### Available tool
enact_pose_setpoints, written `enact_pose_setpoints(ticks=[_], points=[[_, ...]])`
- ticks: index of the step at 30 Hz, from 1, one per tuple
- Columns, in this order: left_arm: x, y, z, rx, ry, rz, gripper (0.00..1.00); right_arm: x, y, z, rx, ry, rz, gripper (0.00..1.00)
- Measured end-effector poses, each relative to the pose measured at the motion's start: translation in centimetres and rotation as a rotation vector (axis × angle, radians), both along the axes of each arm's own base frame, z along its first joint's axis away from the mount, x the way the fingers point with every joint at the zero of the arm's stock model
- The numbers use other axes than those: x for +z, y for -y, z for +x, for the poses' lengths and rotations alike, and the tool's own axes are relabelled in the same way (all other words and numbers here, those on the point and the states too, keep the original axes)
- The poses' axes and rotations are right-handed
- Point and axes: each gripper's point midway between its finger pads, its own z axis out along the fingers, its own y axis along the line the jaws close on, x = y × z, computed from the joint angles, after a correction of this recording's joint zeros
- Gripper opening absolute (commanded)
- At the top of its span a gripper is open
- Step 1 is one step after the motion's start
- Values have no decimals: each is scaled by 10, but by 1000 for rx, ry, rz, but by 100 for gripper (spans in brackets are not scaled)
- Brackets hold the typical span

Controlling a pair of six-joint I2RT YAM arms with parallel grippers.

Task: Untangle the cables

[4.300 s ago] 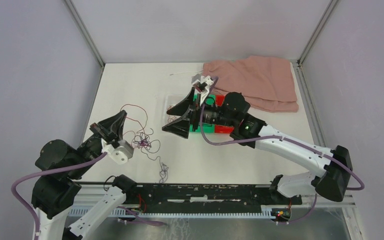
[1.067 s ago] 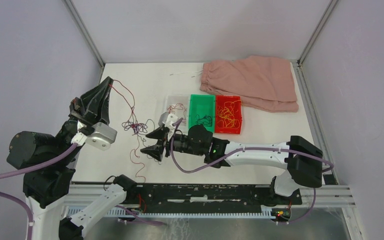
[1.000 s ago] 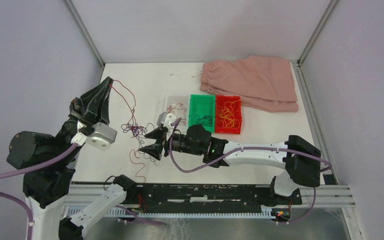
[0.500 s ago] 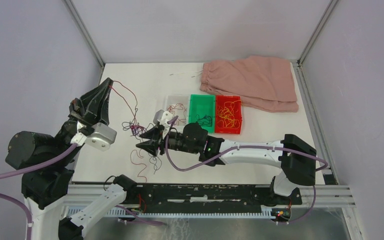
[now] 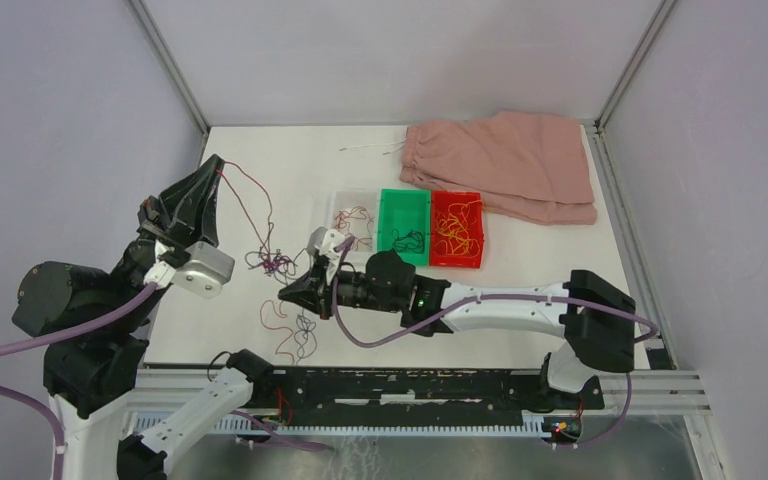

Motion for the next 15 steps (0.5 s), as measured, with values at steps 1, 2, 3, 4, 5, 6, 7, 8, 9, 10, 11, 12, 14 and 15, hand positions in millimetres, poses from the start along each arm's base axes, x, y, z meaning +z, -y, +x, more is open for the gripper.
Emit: enact_pose_setpoints(ticks=[1, 2, 3, 4, 5, 6, 7, 8, 9, 10, 11, 12, 14, 15], points=[[0, -2, 1, 12, 0, -2, 6, -4, 5, 0, -10, -7, -12, 1], [0, -4, 3, 25, 0, -3, 5, -9, 12, 0, -23, -14, -23, 1], [-1, -6, 5, 42, 0, -3, 4, -14, 22, 0, -37, -23, -36, 1], [-2, -8, 8, 59, 1, 1, 3, -18, 32, 0, -47, -29, -46, 1], [-5, -9, 12, 80, 0, 6, 3, -20, 42, 0, -63, -35, -55, 1], [-7, -11, 16, 100, -3, 8, 3, -20, 52, 0, -76, -39, -58, 1], [-10, -13, 20, 122, -9, 13, 3, -19, 62, 1, -88, -42, -60, 1], [-11, -14, 23, 136, -11, 15, 3, -18, 71, 1, -100, -44, -59, 1], [-12, -16, 28, 160, -11, 18, 3, -16, 82, 1, -115, -44, -57, 1], [-11, -18, 31, 176, -10, 17, 3, -13, 92, 2, -130, -45, -54, 1], [-10, -19, 34, 194, -7, 15, 3, -10, 102, 3, -144, -46, -49, 1], [-8, -22, 38, 216, -5, 8, 3, -8, 109, 5, -158, -46, -45, 0], [-4, -26, 45, 257, 4, 0, 3, -9, 126, 8, -195, -52, -47, 1], [-1, -28, 48, 275, 8, -9, 3, -11, 134, 11, -214, -55, -52, 1]])
